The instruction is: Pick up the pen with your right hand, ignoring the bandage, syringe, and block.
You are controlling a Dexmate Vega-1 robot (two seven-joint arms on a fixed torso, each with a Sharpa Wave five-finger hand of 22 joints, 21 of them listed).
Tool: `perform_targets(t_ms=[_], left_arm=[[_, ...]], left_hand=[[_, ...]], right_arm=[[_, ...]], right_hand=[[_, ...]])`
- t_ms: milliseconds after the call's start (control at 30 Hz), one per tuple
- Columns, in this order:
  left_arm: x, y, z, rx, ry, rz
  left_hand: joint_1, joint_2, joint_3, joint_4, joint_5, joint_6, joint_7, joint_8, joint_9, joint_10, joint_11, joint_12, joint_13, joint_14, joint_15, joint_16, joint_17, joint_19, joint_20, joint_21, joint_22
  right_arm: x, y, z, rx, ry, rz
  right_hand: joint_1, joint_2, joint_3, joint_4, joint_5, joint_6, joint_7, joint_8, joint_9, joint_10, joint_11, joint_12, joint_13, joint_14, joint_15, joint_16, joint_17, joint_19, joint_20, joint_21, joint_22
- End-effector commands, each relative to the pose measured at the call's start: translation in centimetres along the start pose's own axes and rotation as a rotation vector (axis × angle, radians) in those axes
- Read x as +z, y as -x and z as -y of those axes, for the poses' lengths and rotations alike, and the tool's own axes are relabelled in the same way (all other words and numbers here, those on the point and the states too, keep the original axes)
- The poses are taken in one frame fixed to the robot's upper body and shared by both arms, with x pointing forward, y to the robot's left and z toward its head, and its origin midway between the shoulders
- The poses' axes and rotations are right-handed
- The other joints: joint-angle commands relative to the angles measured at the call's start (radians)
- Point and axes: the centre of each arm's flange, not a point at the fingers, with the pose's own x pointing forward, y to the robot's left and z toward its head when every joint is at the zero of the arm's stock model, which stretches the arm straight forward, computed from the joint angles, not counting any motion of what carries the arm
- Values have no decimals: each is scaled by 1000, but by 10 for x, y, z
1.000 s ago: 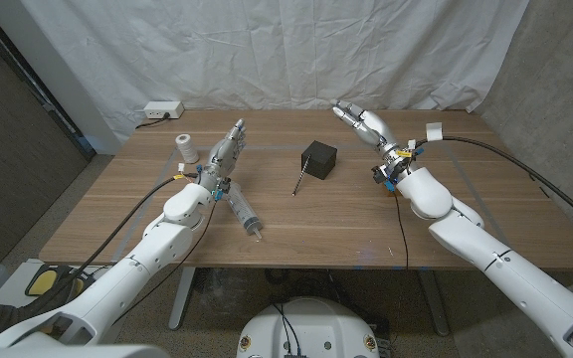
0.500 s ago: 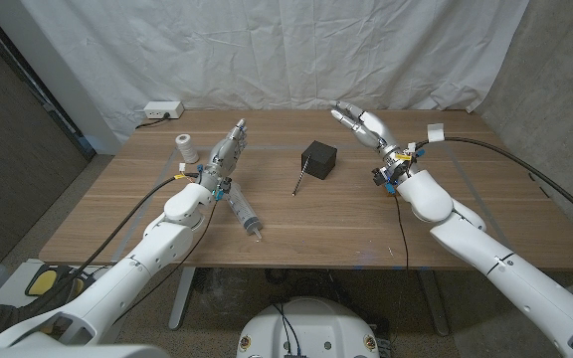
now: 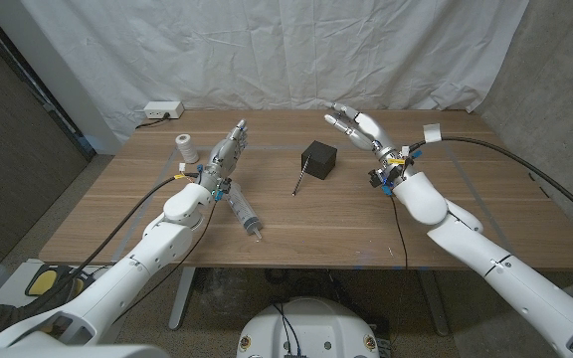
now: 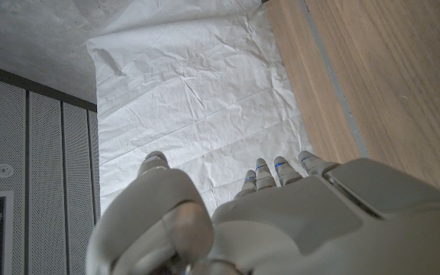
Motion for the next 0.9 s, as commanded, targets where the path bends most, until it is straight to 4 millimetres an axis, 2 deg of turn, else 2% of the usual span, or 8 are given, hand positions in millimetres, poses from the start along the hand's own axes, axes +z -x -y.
perform_targets(t_ms=[33,333,533,900], left_arm=[[1,1,-2,5,-5,0],[2,1,-1,3,-4,0],[2,1,1,-1,-3,2],[3,4,3,-8,-9,0]], left_hand=[[8,2,-2,-3,0,3,0,-2,3,3,3,0,5,1,1,0,5,-5,-77,4,4],[10,3,-4,-3,0,3,-1,-3,3,5,-1,-1,5,2,0,0,5,-6,-73,3,5],[11,3,-5,-4,-1,3,-1,-4,3,5,-1,-1,5,1,0,-1,5,-8,-70,2,5],[13,5,-7,-4,-1,4,-2,-5,3,5,-1,-2,5,2,-1,-1,5,-9,-67,2,5]], right_arm=[[1,-3,-7,-3,43,13],[1,1,-10,4,29,1],[3,6,-9,6,10,-7],[12,8,-13,4,114,10]], right_hand=[[21,4,5,-10,1,15,-3,7,3,11,-1,4,6,9,-5,2,2,7,-23,-4,4],[34,6,10,-18,1,24,-7,9,3,11,-1,3,6,20,-5,5,2,12,-20,-6,5],[37,3,10,-23,0,33,-6,9,3,37,0,12,6,37,-3,9,4,27,-11,-5,6],[48,8,15,-29,0,35,-16,8,4,34,-2,10,6,34,-4,6,4,28,-11,-8,6]])
